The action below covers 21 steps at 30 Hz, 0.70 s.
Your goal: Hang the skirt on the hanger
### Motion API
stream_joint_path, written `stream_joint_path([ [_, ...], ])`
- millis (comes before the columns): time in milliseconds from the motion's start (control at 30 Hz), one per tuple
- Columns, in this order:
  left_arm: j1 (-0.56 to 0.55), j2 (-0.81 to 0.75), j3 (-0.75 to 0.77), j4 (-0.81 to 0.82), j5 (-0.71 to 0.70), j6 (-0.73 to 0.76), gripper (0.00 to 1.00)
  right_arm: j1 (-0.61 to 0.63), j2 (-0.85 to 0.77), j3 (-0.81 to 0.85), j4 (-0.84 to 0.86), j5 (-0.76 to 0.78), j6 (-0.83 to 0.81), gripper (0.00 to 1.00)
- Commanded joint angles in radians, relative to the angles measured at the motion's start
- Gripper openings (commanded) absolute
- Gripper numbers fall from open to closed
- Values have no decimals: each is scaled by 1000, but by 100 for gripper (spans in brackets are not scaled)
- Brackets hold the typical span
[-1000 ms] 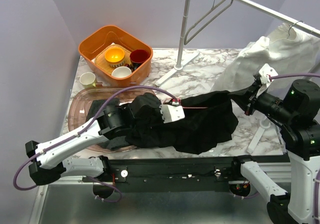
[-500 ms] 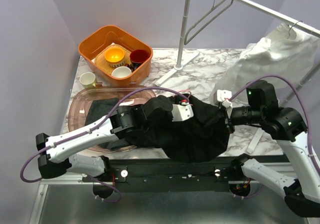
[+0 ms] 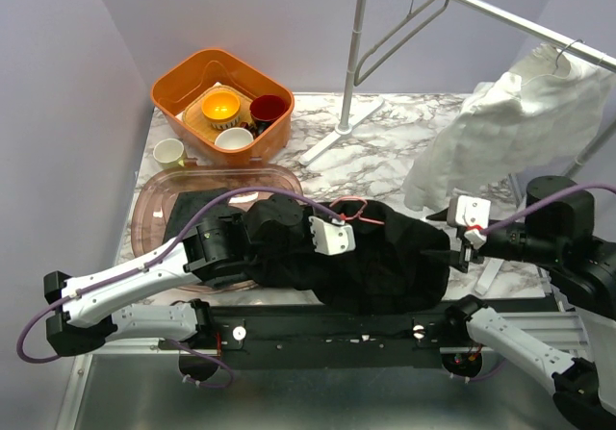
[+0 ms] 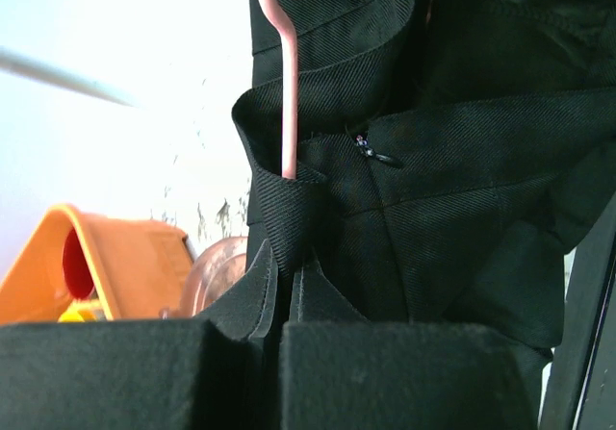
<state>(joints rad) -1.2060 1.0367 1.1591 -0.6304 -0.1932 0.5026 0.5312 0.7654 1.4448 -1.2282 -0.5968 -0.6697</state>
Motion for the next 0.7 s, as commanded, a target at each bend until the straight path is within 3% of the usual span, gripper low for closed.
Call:
stream_joint_path([
  [0,-1,13,42,26,84,54,0,7,50,26,-59,117,-83,69],
  [133,-3,19,65,20,107,56,0,7,106,-61,-86,14,-155,69],
  [233,-3,14,76,32,138,51,0,7,149,-115,-79,-35,-180,80],
  [400,-3,-4,74,69,176,34,0,7,150,-207,2,-86,-172,76],
  [500,-3,-20,53,116,190,25,0,7,166,-237,3,-173,-174,56],
  [533,-1,-26,44,145,193,14,0,7,166,-244,4,-196,-172,34],
  [567,-3,-41,31,162,193,10,0,7,157,-250,9,-204,-171,22],
  [633,-1,-59,-14,214,193,-5,0,7,135,-268,41,-215,-130,4],
  [667,-3,-79,-33,236,190,-22,0,7,123,-271,53,-212,-105,1],
])
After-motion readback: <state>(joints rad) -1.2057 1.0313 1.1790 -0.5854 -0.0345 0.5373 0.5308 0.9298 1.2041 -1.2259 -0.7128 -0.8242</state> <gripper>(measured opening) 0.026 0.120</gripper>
